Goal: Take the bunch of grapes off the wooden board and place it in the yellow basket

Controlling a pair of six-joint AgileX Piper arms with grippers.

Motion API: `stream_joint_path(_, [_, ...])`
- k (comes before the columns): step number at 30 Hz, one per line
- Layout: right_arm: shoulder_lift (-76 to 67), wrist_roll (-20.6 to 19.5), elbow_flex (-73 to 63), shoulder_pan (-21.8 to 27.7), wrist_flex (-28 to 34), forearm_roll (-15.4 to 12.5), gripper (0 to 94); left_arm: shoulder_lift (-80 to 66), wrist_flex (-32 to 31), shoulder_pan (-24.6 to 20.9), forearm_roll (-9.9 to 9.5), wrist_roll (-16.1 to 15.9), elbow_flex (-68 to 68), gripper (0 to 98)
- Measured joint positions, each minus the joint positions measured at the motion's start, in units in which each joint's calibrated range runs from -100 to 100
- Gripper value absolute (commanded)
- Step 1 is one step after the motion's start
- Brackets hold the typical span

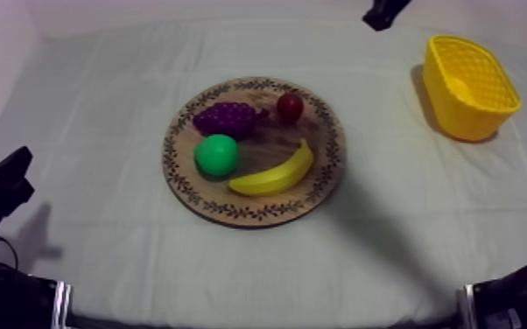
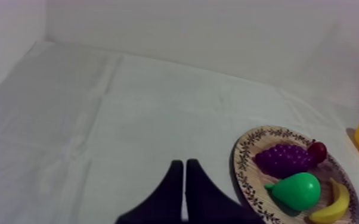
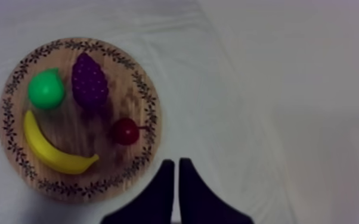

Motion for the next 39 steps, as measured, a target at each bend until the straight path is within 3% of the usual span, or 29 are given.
stream_joint_path(13, [15.09, 2.6, -15.3, -1.93, 9.38, -2.06, 0.6, 0.0, 0.0, 0.0, 0.0, 0.0, 0.0, 0.1])
stream_joint_path(29, [30.46, 4.16, -27.9, -4.14, 15.55, -4.2, 0.6, 0.0, 0.0, 0.0, 0.0, 0.0, 0.0, 0.1])
stream_joint_path(39, [37.77, 6.19, -34.43, -2.55, 19.37, -9.84, 0.6, 0.0, 0.0, 0.0, 0.0, 0.0, 0.0, 0.1])
